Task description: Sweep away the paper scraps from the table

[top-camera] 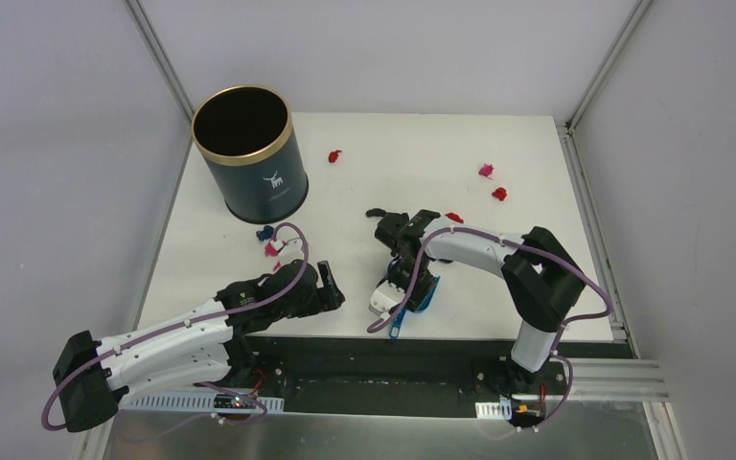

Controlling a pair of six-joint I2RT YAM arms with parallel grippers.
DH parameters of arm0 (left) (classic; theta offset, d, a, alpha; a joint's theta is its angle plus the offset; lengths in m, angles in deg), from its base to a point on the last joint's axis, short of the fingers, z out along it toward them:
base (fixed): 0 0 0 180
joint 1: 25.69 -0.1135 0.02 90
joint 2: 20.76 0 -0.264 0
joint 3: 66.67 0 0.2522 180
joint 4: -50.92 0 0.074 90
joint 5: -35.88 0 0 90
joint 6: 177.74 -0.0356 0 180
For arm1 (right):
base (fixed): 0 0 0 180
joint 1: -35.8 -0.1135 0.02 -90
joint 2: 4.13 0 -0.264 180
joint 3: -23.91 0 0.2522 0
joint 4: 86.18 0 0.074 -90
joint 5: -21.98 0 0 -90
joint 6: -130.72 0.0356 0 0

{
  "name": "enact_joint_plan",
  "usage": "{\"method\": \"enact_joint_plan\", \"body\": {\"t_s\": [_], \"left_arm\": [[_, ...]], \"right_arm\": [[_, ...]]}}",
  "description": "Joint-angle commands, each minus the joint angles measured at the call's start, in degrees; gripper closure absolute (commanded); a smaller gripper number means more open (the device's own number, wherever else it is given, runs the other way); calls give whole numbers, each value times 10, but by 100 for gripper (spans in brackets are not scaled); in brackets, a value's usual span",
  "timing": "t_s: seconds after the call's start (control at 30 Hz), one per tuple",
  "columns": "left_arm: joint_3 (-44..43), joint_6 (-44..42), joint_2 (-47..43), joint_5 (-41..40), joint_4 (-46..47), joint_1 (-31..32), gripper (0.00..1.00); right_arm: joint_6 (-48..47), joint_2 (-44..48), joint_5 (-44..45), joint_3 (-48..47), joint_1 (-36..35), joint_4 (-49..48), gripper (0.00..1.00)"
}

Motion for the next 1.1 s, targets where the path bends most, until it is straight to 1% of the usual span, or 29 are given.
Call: {"method": "enact_joint_plan", "body": {"t_s": [0.0,0.13,0.2,0.23,0.4,0.43,0.53,0.63,0.8,0.87,0.9,1.03,1.07], "left_arm": [[-2,-5,-4,-2,21,-6,21],[-1,-1,2,-4,22,-6,21],[-3,2,7,-3,23,-5,21],[-4,3,8,-2,24,-6,21],[-14,-2,12,4,20,-6,22],[-19,-4,12,5,18,-6,22],[-28,-16,17,12,18,-5,22],[-45,-66,45,40,43,-6,23],[-108,-196,155,139,105,2,24],[-132,-244,183,149,119,14,25],[-139,-259,190,149,125,14,25],[-158,-286,203,149,128,14,26],[-163,-288,202,164,128,14,27]], "right_arm": [[-33,4,7,2,-2,23,47],[-4,5,-39,-7,-3,5,48],[8,3,-52,-7,-3,-11,40],[12,1,-56,-6,-3,-17,40],[25,1,-65,4,-3,-38,57],[31,7,-58,11,-2,-42,61],[44,31,-50,23,8,-44,69],[76,57,-43,26,23,-43,81],[192,99,-71,7,62,-36,89],[240,119,-86,12,84,-43,91],[269,131,-102,21,97,-53,91],[333,186,-132,53,157,-96,92],[345,202,-135,59,172,-102,92]]}}
